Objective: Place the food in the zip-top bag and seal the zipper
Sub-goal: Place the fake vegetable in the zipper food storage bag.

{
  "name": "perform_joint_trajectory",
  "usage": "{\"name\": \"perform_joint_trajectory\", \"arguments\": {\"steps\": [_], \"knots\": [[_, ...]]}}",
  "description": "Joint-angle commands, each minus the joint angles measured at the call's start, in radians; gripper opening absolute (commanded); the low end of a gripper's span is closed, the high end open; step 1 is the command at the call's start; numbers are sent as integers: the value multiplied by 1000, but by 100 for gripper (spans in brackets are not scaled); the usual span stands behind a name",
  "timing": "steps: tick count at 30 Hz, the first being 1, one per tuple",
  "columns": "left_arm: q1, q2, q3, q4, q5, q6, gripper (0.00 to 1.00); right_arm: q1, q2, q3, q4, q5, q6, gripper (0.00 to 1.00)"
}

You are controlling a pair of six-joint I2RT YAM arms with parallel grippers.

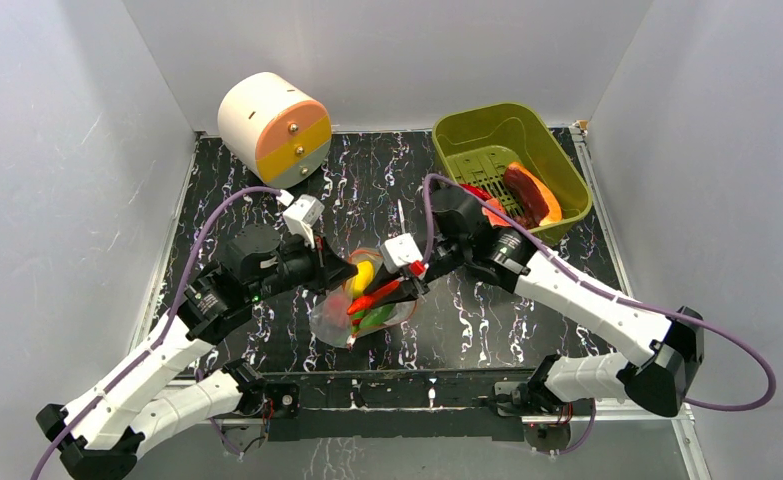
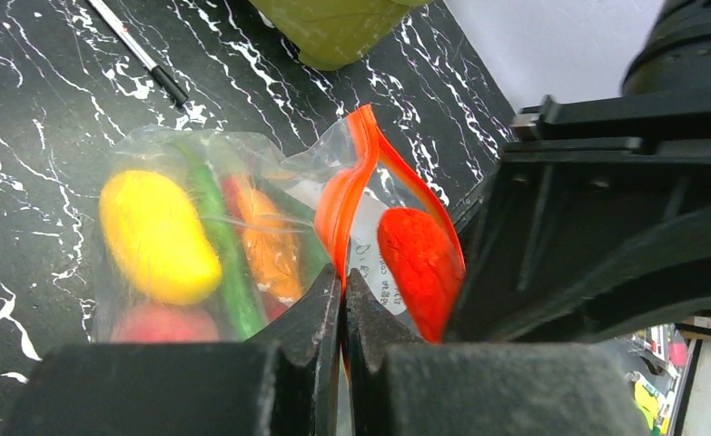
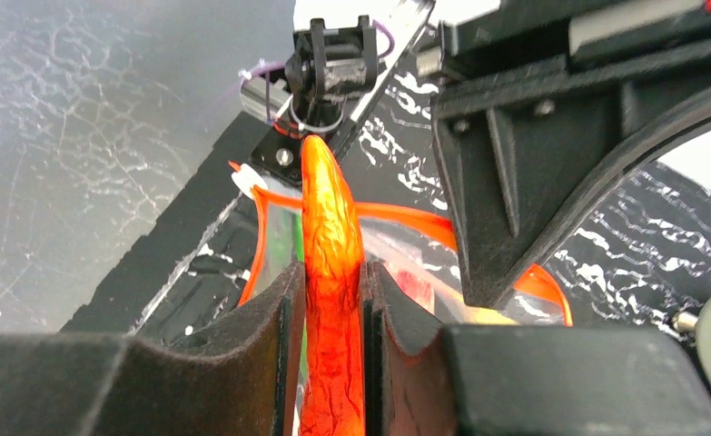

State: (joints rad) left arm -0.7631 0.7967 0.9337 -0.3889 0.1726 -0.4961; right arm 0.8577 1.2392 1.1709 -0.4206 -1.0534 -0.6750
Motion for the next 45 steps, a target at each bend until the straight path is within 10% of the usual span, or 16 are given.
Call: {"name": "perform_joint_trajectory", "arguments": {"steps": [1, 20, 32, 45], "knots": [[-2, -17, -2, 42, 64, 13, 0, 9, 19, 62, -103, 58, -146, 8], [-2, 20, -2, 63, 158, 13, 0, 45, 56, 48, -267, 298, -276, 16], [-2, 24, -15, 82, 94, -22, 0, 57, -120, 18, -211, 310, -72, 67], [-2, 94, 16, 134, 77, -49, 0, 79, -206, -174, -56, 334, 174, 51]]}}
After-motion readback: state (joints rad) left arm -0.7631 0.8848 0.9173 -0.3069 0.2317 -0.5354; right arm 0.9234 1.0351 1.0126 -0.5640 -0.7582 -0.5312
